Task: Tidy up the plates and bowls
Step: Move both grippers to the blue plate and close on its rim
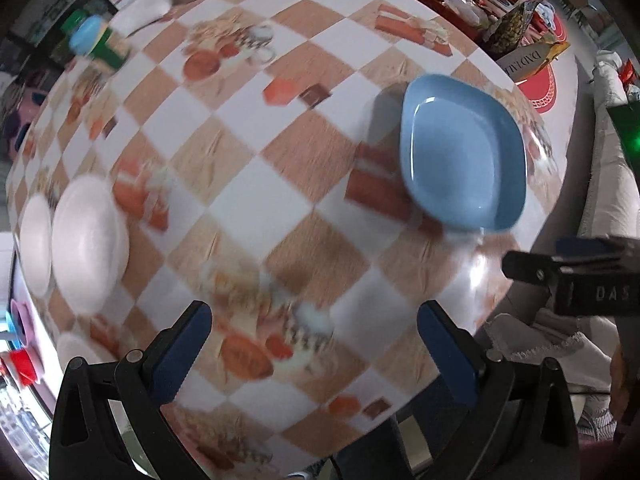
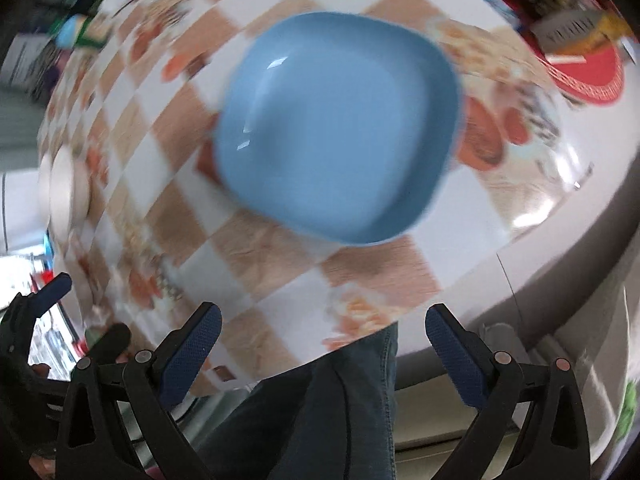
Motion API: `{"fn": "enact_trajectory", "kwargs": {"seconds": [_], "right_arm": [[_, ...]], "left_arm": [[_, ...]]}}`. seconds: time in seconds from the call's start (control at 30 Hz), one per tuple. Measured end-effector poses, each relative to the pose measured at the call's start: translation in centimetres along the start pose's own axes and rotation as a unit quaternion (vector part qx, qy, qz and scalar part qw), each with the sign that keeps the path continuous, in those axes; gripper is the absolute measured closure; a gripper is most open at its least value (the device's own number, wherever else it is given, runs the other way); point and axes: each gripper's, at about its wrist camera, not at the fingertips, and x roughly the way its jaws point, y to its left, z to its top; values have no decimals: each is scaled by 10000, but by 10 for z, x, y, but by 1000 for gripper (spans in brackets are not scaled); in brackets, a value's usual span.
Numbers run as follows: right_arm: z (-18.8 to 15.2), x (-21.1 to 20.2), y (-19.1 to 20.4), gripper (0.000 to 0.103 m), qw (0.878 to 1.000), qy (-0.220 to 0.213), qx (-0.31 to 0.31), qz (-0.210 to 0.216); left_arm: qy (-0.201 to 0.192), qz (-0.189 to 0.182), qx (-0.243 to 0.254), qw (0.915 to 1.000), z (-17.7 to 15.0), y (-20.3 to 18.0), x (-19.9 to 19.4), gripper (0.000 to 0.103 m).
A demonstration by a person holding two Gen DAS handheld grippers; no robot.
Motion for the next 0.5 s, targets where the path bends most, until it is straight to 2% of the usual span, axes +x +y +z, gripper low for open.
{"fn": "enact_trajectory", "kwargs": {"seconds": [0.2, 0.33, 0.5], "right_arm": [[15, -1, -37, 0, 9987, -40, 503, -122], [23, 0, -47, 0, 9968, -46, 757, -248], [38, 2, -55, 0, 9960, -110, 790, -395]], "left_arm": [[-21, 106, 56, 9999, 43, -17, 14, 0], [-51, 173, 45, 9998, 70, -25, 23, 0], [-51, 364, 154, 9992, 99, -38, 40, 0]]}}
